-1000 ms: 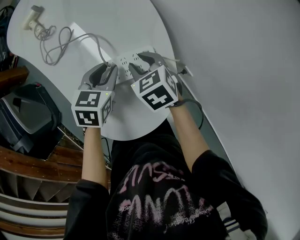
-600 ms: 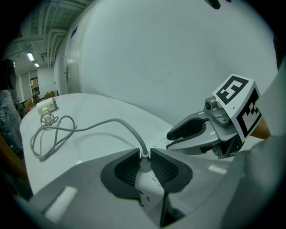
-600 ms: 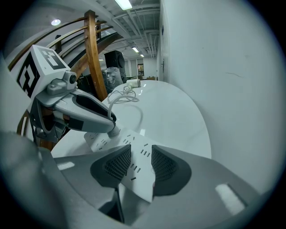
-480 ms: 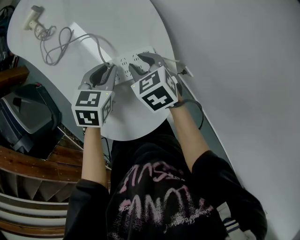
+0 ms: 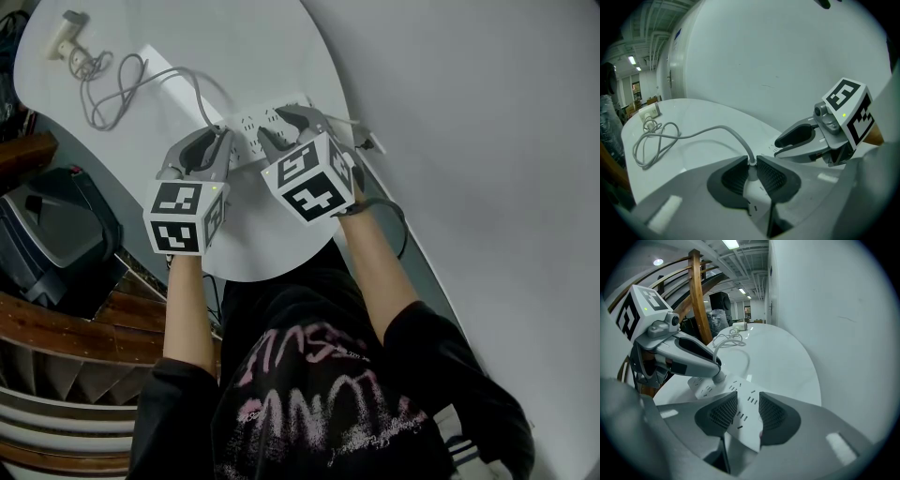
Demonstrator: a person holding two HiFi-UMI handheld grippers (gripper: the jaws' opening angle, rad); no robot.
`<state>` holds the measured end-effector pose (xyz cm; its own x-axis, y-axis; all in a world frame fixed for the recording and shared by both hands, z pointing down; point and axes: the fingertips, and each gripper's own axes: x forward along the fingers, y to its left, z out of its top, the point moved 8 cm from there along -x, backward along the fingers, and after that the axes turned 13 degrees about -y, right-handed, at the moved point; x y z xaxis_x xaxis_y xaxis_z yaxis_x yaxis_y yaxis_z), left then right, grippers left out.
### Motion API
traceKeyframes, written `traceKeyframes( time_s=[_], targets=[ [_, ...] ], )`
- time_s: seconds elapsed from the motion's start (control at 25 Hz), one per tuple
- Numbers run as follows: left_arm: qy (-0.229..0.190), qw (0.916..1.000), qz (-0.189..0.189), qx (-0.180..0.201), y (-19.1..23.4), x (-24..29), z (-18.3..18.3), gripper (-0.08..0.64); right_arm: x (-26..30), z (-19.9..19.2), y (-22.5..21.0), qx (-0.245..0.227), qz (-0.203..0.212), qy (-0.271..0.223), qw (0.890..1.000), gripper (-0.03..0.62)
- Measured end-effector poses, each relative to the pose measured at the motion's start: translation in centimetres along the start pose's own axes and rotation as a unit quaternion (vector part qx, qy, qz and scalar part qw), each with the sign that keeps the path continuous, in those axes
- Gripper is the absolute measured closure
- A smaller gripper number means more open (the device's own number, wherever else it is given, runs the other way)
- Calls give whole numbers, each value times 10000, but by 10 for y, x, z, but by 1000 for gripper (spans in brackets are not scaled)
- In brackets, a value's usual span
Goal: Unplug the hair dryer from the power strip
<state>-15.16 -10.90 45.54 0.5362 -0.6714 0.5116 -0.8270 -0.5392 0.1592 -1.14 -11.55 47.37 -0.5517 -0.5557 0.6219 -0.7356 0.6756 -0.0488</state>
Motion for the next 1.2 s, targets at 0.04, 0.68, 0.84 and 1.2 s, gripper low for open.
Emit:
traceKeyframes(
  time_s=[0.04, 0.68, 0.84, 1.2],
  targets=[
    [-5, 10000, 7, 8, 0, 0, 0, 495, 0, 0, 0, 0, -3, 6, 10000, 428],
    [-147, 9999, -25, -35, 0, -3, 3, 508, 0, 1, 0, 29, -23, 52, 10000, 428],
    [-144, 9999, -23, -26, 0, -3, 4, 508, 0, 2, 0, 33, -20, 57, 10000, 428],
    [-943, 9955, 65, -84, 13, -15, 47, 508, 0, -4, 1, 31, -22, 51, 10000, 430]
  ],
)
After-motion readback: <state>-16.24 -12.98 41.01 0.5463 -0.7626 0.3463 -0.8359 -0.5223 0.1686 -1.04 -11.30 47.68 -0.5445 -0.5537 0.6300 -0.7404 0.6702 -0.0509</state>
